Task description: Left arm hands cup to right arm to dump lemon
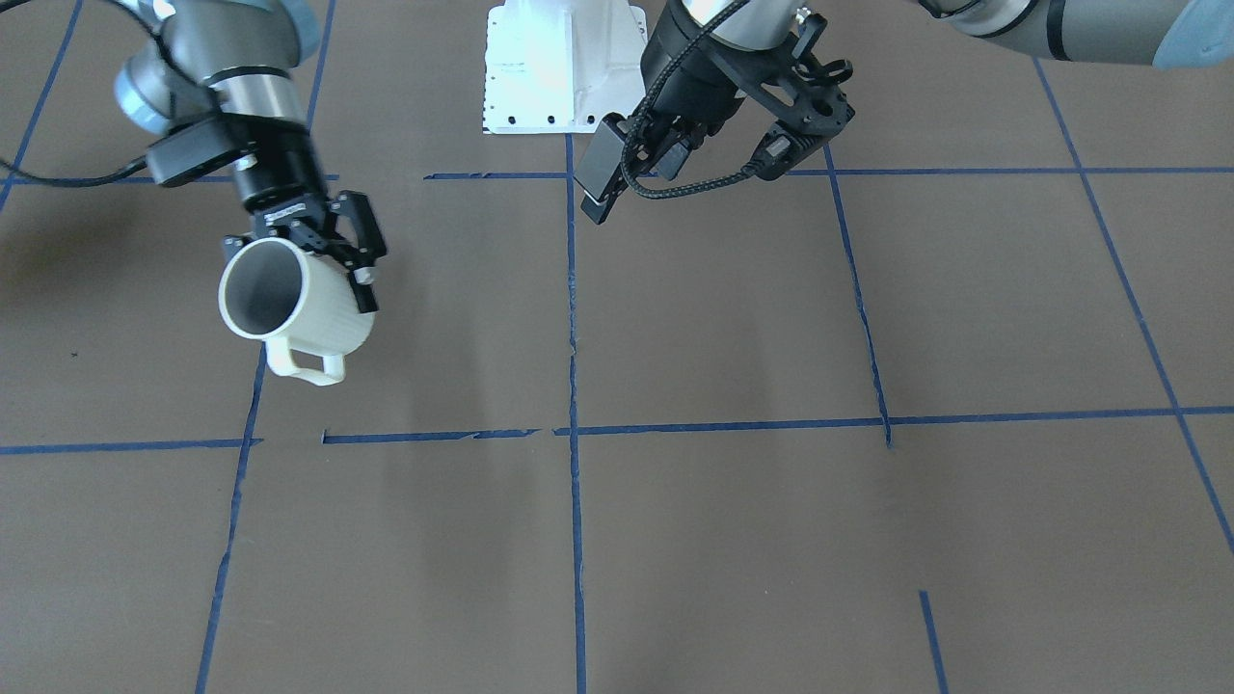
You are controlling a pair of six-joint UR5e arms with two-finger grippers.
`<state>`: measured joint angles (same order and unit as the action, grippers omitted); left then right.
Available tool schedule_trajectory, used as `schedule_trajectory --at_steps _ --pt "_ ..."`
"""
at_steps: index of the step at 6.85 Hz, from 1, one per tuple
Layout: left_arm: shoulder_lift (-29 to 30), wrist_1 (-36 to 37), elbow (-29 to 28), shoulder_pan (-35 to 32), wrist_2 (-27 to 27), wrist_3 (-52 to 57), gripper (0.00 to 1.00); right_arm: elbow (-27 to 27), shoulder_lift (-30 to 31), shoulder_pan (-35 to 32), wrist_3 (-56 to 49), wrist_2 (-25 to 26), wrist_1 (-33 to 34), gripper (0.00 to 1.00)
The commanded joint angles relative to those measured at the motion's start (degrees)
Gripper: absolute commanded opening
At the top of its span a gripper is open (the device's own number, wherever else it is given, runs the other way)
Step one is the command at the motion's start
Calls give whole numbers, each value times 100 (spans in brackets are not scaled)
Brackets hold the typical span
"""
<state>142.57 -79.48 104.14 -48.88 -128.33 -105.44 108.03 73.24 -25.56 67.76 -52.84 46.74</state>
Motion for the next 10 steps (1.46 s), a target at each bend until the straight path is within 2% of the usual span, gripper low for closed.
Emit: schedule_trajectory --at_steps 1,2,5,6,10 --pt "34 81 -43 133 27 443 98 -37 -809 953 -500 1342 1561 0" --pt "69 108 -17 151 27 498 98 -28 -986 1087 -552 1503 2097 0" --pt "175 309 -34 536 36 935 94 -72 -1031 1517 -1322 2205 2286 0" --pt "175 310 -34 607 36 1182 94 -72 -1040 1588 -1387 2303 2296 0" --pt "148 310 -78 1203 710 1544 92 -63 -1040 1650 -1388 2313 2287 0"
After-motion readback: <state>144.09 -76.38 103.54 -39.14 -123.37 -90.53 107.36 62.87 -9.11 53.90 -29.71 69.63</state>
